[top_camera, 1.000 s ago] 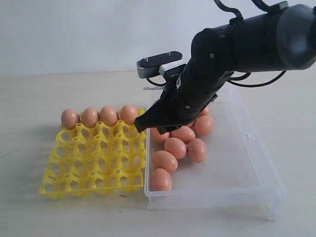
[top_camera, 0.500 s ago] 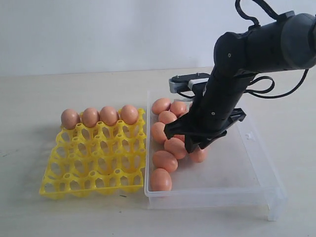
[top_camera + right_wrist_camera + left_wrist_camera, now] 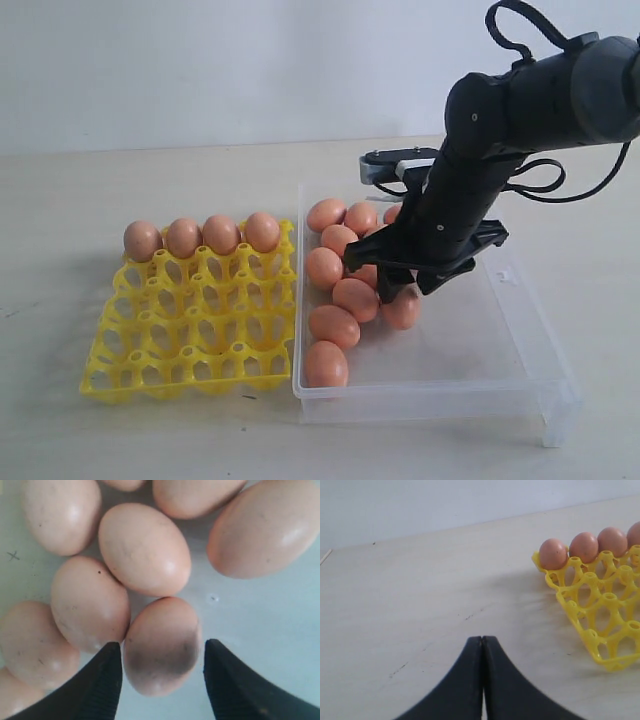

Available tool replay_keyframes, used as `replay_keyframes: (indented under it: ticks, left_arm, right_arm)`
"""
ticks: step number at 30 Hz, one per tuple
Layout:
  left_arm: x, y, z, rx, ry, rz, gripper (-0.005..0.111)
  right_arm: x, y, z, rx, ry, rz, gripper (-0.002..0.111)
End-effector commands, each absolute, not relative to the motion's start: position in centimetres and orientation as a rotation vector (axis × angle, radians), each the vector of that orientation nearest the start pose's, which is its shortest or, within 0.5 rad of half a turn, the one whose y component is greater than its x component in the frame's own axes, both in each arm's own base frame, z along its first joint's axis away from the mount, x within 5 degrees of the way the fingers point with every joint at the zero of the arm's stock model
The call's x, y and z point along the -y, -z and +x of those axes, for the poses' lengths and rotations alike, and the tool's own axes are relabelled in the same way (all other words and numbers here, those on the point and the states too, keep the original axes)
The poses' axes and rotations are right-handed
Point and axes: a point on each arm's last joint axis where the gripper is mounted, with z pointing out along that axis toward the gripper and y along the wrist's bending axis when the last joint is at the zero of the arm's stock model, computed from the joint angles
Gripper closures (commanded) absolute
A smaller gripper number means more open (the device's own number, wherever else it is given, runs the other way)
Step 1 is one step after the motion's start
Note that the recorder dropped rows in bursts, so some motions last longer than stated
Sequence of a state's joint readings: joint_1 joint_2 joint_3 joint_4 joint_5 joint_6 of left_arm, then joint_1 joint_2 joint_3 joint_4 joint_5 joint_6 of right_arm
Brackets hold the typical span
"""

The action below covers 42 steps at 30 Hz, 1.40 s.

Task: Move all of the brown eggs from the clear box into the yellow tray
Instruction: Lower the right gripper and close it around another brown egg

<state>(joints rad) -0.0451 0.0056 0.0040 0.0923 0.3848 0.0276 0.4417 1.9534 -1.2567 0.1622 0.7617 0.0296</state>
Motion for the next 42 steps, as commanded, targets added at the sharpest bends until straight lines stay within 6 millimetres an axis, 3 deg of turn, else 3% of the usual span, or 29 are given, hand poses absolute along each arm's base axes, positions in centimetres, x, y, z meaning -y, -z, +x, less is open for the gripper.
replay_keyframes:
  ticks: [1,18,36,39,42]
  left_arm:
    - [0.0,-17.9,5.3,-1.857,-0.069,0.121,0.107]
    - [0.0,-17.9,5.3,-1.857,-0.069,0.121,0.107]
    - [0.0,-17.9,5.3,-1.857,-0.069,0.121,0.107]
    - [0.0,-17.9,5.3,-1.857,-0.069,0.121,0.107]
    - [0.0,-17.9,5.3,-1.857,-0.069,0.121,0.107]
  right_arm:
    - [-16.3,-15.0,34.4,-2.948,-0.239,-0.402,0.058]
    - [-16.8,-14.1,35.4,-2.87,-0.275,-0.34,0.058]
    - [-16.8,-11.2,35.7,-2.908,-0.24,-0.378,0.055]
    - [-16.8,-11.2,35.9,-2.887,-0.235,-0.383,0.06]
    - [-16.9,-11.6,36.1,-2.854,-0.231,-0.4,0.077]
